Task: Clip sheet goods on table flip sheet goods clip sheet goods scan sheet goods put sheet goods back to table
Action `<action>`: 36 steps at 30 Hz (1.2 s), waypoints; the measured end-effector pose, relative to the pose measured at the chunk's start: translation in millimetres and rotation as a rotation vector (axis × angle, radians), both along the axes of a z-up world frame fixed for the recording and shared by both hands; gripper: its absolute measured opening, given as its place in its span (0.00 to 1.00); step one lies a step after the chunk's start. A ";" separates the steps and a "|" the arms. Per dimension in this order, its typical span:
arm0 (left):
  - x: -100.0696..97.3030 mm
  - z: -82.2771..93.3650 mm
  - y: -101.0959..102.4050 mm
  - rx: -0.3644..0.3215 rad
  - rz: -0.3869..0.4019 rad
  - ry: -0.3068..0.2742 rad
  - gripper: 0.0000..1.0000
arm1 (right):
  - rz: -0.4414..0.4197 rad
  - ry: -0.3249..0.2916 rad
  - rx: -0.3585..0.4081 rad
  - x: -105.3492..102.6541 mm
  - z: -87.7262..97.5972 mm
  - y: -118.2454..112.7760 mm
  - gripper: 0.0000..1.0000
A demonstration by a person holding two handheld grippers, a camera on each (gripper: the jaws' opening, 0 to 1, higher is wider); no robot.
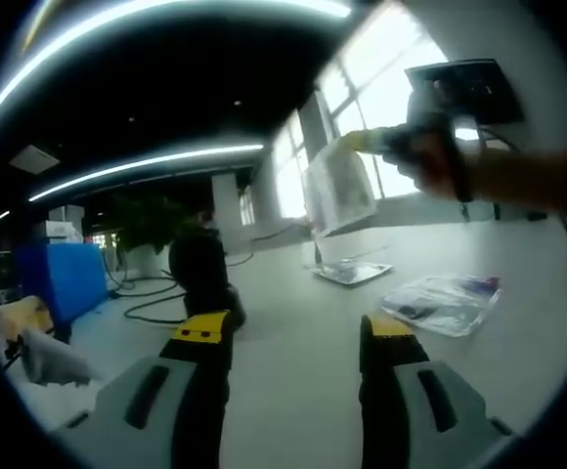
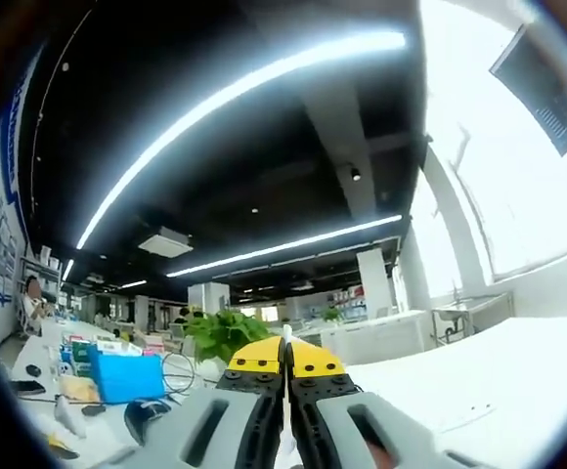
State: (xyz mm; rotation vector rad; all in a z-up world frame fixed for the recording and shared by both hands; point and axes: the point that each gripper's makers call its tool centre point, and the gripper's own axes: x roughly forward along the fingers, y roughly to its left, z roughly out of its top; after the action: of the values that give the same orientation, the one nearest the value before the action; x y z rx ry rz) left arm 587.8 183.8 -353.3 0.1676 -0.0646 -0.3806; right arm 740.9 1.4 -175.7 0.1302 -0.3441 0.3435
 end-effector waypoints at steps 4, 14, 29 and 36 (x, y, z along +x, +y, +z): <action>1.5 0.4 1.7 -0.004 0.003 0.001 0.44 | 0.000 0.001 0.012 6.1 2.4 5.9 0.00; 0.6 0.4 1.0 -0.008 0.002 0.001 0.44 | -0.004 0.010 0.002 16.4 -7.3 21.8 0.00; 0.3 0.4 0.3 -0.013 -0.002 0.003 0.44 | -0.010 0.023 -0.014 23.9 -19.6 34.6 0.00; -0.7 0.8 0.1 -0.016 0.001 0.003 0.44 | -0.016 0.019 -0.044 27.4 -24.7 37.7 0.00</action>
State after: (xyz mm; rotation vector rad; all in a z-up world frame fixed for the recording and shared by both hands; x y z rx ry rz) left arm 587.1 184.0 -352.4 0.1515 -0.0641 -0.3797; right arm 768.3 39.1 -200.4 0.0878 -0.3188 0.3337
